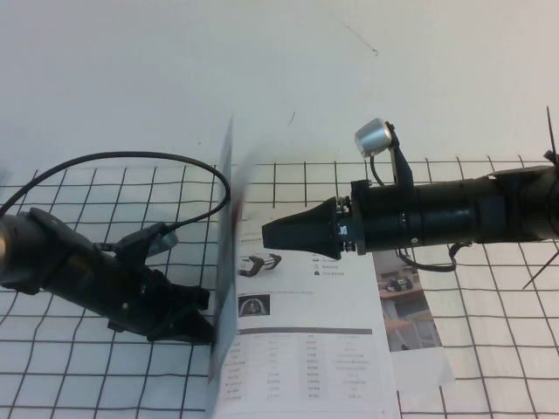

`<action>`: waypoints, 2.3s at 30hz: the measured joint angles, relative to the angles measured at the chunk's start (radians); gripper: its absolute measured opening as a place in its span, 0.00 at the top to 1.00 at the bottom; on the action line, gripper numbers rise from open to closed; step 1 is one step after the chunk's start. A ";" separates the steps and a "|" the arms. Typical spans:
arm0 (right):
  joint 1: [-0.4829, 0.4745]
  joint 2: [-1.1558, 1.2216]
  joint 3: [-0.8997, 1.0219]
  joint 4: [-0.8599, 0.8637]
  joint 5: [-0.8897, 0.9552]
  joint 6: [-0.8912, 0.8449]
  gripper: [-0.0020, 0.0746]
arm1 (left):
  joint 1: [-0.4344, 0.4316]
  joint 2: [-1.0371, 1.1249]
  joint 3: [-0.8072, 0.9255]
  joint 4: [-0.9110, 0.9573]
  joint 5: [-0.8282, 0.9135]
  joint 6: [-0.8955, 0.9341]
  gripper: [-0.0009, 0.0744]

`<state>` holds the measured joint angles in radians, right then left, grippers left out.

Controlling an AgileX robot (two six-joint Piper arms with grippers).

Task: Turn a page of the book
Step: Open the closed book

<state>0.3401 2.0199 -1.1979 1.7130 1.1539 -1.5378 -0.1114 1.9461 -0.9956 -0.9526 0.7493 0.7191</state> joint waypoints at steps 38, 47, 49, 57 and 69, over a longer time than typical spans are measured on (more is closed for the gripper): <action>0.117 0.012 -0.028 -0.143 -0.305 0.002 0.97 | -0.006 -0.245 -0.125 0.072 0.049 -0.010 0.99; 0.117 0.012 -0.028 -0.143 -0.301 0.007 0.97 | -0.018 -0.536 -0.215 0.066 0.123 -0.046 0.99; 0.117 0.012 -0.028 -0.143 -0.301 0.007 0.97 | -0.050 -0.586 -0.215 0.085 0.152 -0.054 0.99; 0.117 0.012 -0.028 -0.143 -0.324 0.021 0.97 | -0.379 -0.696 -0.215 0.486 0.184 -0.328 0.99; 0.117 0.012 -0.028 -0.143 -0.345 0.035 0.97 | -1.017 -0.740 -0.035 1.290 0.153 -1.118 0.99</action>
<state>0.4571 2.0320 -1.2257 1.5702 0.8086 -1.5025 -1.1287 1.2058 -1.0301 0.3369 0.9020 -0.3991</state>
